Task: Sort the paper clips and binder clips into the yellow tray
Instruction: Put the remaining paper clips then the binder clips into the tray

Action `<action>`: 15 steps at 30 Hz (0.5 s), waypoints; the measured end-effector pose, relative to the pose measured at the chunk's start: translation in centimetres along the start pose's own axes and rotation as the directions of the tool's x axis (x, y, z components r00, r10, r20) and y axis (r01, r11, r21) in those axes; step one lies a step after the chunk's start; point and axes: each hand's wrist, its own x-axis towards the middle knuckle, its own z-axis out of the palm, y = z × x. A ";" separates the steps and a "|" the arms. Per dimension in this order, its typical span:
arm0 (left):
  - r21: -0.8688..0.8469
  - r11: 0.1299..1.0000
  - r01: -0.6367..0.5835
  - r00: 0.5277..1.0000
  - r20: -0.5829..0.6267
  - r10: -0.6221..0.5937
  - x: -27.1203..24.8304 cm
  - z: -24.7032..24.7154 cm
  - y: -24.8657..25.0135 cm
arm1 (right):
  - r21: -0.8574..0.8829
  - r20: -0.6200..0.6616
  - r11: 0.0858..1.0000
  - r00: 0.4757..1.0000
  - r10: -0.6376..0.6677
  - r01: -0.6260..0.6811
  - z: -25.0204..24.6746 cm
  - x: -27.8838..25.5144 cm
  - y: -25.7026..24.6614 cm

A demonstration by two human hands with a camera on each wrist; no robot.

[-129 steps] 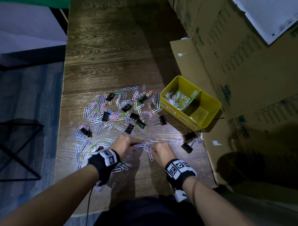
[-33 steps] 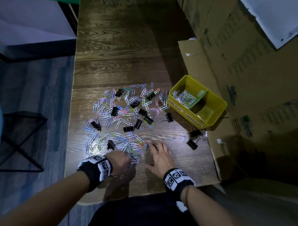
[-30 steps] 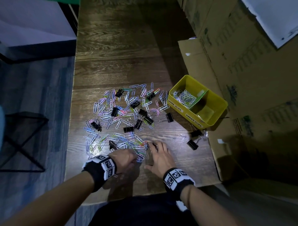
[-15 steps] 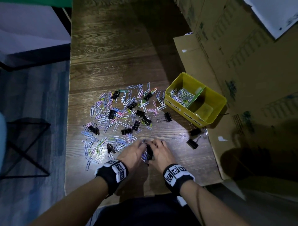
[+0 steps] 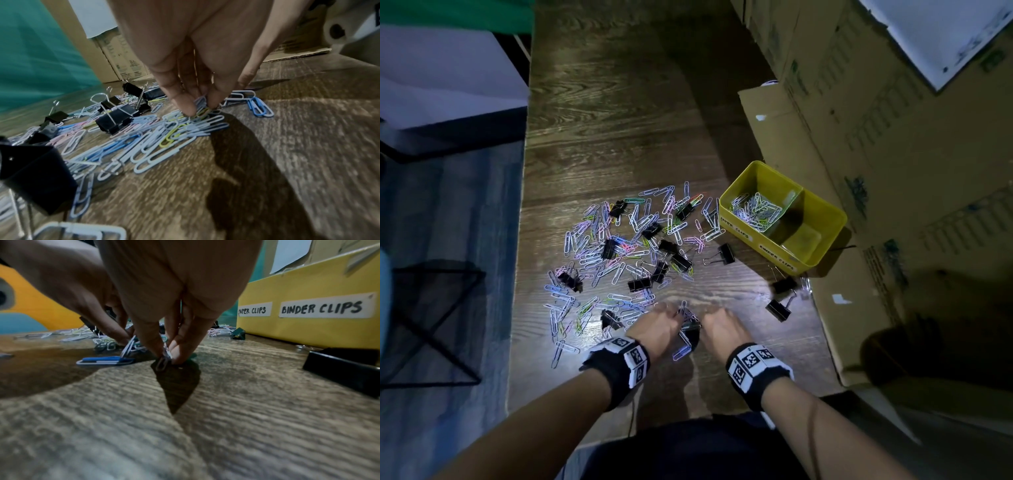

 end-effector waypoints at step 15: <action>-0.022 0.999 0.026 0.999 -0.039 -0.026 0.6 -0.8 0.4 | 0.294 0.067 0.930 0.976 0.209 -0.219 -1.0 -0.4 1.2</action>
